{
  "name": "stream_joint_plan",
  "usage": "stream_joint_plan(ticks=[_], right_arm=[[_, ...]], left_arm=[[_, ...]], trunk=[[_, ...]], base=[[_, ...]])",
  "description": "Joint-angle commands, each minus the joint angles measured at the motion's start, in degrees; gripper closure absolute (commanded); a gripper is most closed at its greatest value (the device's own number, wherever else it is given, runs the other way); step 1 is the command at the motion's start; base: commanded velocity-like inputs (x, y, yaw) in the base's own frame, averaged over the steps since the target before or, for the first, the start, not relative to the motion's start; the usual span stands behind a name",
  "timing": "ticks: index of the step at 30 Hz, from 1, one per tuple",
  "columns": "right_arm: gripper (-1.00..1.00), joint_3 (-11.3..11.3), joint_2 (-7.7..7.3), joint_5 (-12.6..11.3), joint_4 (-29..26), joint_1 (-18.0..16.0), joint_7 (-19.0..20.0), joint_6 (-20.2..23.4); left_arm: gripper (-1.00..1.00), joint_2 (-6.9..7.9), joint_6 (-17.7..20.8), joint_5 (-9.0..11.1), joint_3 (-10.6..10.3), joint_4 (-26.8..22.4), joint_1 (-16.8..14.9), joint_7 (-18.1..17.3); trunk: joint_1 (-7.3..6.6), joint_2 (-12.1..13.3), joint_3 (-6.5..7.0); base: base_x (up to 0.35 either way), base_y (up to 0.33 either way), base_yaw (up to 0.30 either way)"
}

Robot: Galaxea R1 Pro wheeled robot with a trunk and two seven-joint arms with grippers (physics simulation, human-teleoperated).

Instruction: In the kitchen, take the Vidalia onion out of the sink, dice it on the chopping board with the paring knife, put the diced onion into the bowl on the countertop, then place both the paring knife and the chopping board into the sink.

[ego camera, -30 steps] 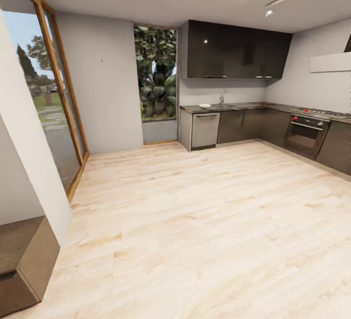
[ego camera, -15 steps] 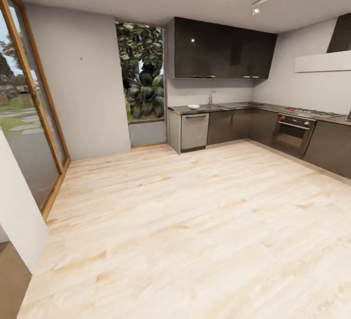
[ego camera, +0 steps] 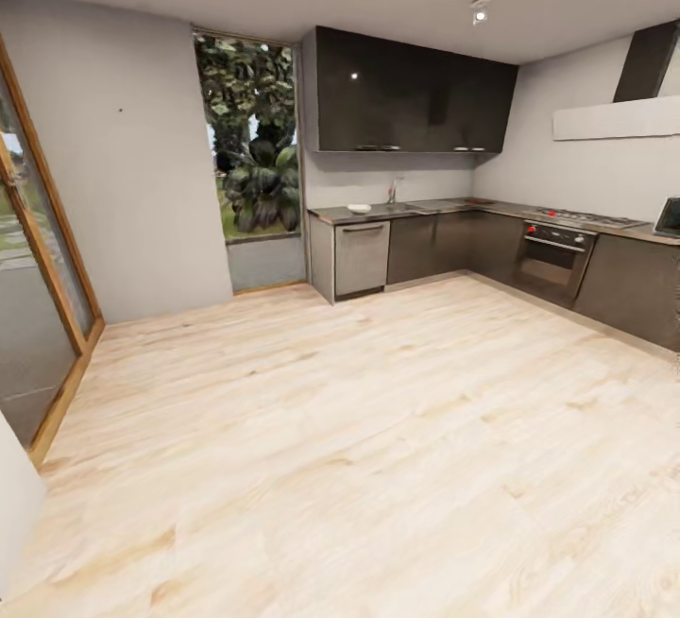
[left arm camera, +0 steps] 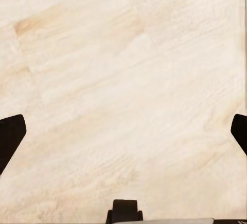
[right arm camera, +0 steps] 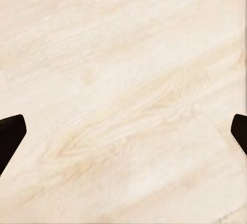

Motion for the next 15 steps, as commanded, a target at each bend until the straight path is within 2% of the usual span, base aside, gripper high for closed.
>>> stream_joint_plan(ticks=[1,15], right_arm=[[-1.0,0.0,0.01,0.0,0.0,0.0,0.0,-0.2],[-1.0,0.0,0.0,0.0,0.0,-0.1,0.0,-0.2]], left_arm=[[-1.0,0.0,-0.1,0.0,0.0,0.0,0.0,0.0],[-1.0,0.0,-0.1,0.0,0.0,0.0,0.0,0.0]], trunk=[[0.04,0.0,-0.05],[0.04,0.0,-0.05]], base=[[0.345,0.0,-0.214],[0.345,0.0,-0.208]])
